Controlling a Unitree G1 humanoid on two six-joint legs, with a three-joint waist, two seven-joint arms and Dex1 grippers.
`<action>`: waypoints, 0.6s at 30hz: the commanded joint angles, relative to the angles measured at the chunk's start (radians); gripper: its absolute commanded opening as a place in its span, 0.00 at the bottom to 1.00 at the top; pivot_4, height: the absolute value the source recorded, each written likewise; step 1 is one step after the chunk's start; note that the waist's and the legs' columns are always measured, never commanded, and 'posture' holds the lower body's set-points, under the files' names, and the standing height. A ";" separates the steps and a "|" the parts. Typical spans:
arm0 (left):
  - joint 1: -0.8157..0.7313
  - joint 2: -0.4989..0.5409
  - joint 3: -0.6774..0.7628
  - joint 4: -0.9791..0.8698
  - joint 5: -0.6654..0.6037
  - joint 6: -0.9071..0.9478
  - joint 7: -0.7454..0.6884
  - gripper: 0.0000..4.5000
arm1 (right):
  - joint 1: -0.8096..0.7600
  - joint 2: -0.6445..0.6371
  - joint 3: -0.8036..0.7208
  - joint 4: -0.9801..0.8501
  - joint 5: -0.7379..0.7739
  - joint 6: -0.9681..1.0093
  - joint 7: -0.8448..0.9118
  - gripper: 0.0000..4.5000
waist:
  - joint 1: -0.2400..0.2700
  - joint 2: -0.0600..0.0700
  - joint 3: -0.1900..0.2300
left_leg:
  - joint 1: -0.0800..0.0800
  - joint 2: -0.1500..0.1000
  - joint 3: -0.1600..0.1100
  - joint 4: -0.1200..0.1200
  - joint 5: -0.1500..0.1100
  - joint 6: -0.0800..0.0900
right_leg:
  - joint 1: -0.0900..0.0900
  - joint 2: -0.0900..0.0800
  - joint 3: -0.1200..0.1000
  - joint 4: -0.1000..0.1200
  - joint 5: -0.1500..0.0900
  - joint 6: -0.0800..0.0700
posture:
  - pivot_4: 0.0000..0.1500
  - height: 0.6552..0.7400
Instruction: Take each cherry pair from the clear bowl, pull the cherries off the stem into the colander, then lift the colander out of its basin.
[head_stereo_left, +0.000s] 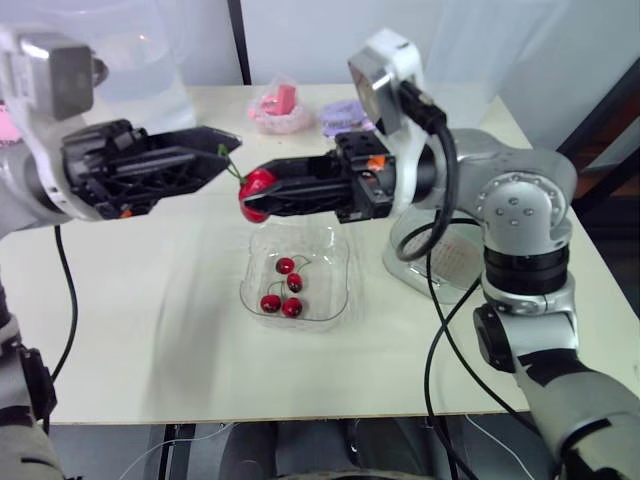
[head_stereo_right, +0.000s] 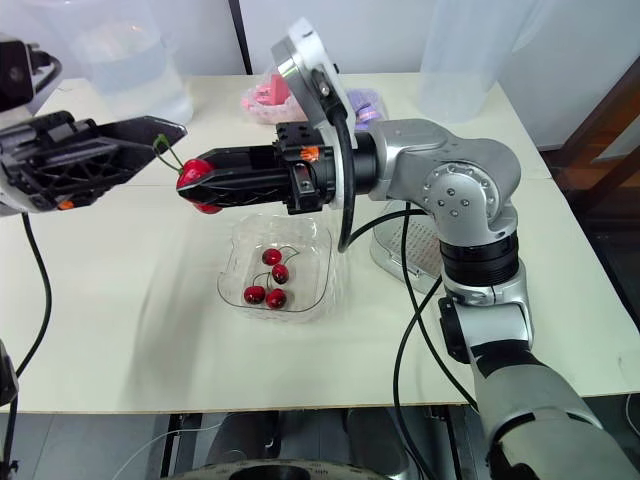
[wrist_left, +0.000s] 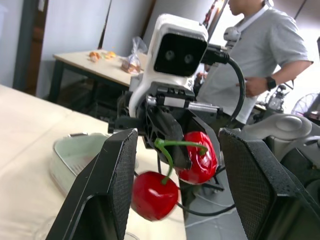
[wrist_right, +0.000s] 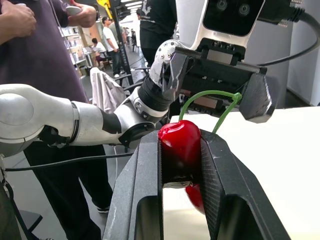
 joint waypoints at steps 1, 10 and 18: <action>-0.023 0.000 0.017 -0.002 0.002 0.000 -0.006 0.61 | -0.010 -0.006 -0.017 -0.044 0.010 -0.016 -0.006 0.12 | 0.000 0.000 0.000 | 0.000 0.000 0.000 0.000 0.000 0.000 | 0.000 0.000 0.000 0.000 0.000 0.000 | 1.00 0.96; -0.026 -0.021 0.034 0.003 -0.018 0.002 0.030 0.08 | -0.011 -0.008 -0.017 -0.041 0.013 -0.013 -0.013 0.12 | 0.000 0.000 0.000 | 0.000 0.000 0.000 0.001 0.000 0.000 | 0.000 0.000 0.000 0.001 0.000 0.000 | 1.00 0.96; -0.019 -0.028 0.053 -0.005 -0.047 0.006 0.068 0.02 | -0.012 -0.008 -0.015 -0.034 0.011 -0.013 -0.012 0.12 | 0.000 0.000 0.000 | 0.000 0.000 0.000 0.001 0.000 0.000 | 0.000 0.000 0.000 0.002 0.000 0.000 | 1.00 0.96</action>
